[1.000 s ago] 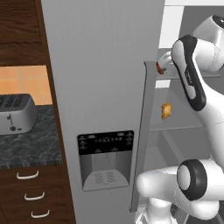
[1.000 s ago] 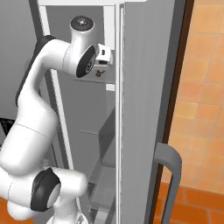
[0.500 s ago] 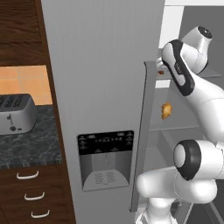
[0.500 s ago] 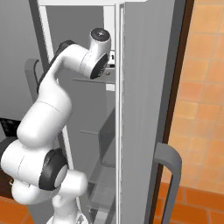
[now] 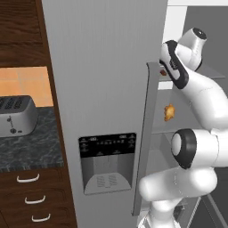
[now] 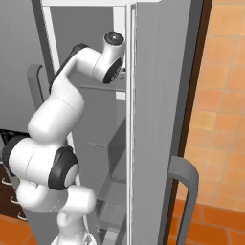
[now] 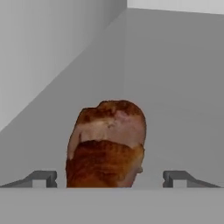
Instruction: Place one lemon and one chicken drumstick in each tupperware on the nearby counter, to pack two identical lunches.
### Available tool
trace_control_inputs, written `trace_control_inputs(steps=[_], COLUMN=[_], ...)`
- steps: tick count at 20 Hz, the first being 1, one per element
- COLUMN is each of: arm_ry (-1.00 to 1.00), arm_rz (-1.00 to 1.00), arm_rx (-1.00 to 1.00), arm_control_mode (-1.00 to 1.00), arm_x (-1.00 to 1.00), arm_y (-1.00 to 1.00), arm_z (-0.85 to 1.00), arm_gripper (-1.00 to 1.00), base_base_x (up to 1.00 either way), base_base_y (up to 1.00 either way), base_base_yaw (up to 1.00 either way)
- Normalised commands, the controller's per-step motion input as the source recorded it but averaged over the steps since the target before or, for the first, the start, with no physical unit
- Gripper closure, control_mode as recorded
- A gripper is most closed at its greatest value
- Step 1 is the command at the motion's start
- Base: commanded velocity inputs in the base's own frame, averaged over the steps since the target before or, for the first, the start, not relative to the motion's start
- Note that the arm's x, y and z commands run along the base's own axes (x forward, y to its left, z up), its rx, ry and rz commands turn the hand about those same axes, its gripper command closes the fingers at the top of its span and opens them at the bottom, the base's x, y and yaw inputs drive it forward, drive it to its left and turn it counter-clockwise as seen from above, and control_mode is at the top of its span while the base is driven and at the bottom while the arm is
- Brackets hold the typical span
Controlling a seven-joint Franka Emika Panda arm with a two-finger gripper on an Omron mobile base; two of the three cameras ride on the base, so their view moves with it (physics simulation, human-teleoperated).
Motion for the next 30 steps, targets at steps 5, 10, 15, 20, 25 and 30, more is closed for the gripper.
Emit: trace_control_inputs(steps=[5,10,15,20,25,30], arm_ry=[0.00,0.00,0.01,-0.07,-0.09,0.02], arm_rz=[0.00,0.00,0.00,0.00,0.00,-0.05], arm_rx=[-0.01,-0.08,-0.03,0.00,0.00,-0.09], arm_control_mode=[-1.00,-1.00,-1.00,-1.00,-1.00,-1.00], arm_x=[0.66,0.33,0.06,-0.91,-1.00,-1.00], arm_y=[-0.07,0.00,-0.03,-0.20,-0.09,0.20], arm_z=[-0.62,-0.97,-0.81,-0.37,-0.14,0.05], arm_gripper=[-1.00,1.00,1.00,1.00,1.00,1.00], base_base_x=[0.00,0.00,0.00,0.00,0.00,0.00], base_base_y=[0.00,0.00,0.00,0.00,0.00,0.00], base_base_yaw=[0.00,0.00,0.00,0.00,0.00,0.00])
